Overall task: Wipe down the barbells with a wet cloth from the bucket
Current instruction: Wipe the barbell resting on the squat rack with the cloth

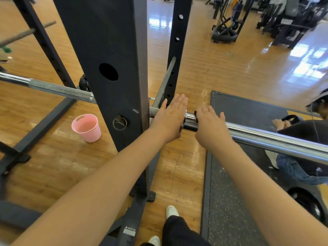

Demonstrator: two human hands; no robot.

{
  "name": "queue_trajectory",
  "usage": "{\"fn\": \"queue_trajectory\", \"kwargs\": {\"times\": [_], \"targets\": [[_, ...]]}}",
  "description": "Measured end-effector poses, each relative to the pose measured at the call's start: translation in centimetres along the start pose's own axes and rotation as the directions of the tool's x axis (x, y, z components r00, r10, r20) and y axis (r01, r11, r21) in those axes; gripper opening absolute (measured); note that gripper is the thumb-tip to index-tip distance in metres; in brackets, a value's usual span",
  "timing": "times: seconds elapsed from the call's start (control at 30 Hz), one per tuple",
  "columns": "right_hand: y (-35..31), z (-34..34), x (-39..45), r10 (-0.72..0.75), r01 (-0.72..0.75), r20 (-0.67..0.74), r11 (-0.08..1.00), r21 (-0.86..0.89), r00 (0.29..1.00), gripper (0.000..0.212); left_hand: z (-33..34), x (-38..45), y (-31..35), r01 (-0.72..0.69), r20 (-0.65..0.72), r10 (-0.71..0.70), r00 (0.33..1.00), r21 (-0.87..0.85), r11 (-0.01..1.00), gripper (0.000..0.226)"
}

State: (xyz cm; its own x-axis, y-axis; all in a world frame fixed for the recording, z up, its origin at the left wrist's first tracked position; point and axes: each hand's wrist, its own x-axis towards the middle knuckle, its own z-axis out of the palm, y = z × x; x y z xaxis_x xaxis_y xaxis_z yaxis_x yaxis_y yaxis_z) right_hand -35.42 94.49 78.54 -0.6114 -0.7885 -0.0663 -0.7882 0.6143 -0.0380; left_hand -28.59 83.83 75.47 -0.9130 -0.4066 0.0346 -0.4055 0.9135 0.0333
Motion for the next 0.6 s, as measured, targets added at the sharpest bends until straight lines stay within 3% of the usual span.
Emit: {"fn": "queue_trajectory", "kwargs": {"times": [0.17,0.33,0.47,0.6], "targets": [[-0.6,1.0,-1.7,-0.089,0.089,-0.049,0.996,-0.012,0.995,0.072,0.0,0.0,0.1,0.009,-0.011,-0.008,1.0,0.077,0.997,0.103],[1.5,1.7,-2.8,0.055,-0.049,-0.106,0.998,0.05,0.993,0.074,3.0,-2.2,-0.1,0.022,-0.344,0.079,0.936,0.279,0.96,0.093],[1.3,1.9,-2.1,0.083,-0.074,-0.097,0.993,0.093,0.992,0.072,4.0,-2.0,0.0,0.003,-0.433,0.126,0.892,0.284,0.959,0.069],[1.6,1.8,-2.0,0.059,-0.049,-0.093,0.993,0.11,0.994,0.074,3.2,-1.6,0.2,-0.03,-0.404,0.115,0.907,0.211,0.977,0.062]]}}
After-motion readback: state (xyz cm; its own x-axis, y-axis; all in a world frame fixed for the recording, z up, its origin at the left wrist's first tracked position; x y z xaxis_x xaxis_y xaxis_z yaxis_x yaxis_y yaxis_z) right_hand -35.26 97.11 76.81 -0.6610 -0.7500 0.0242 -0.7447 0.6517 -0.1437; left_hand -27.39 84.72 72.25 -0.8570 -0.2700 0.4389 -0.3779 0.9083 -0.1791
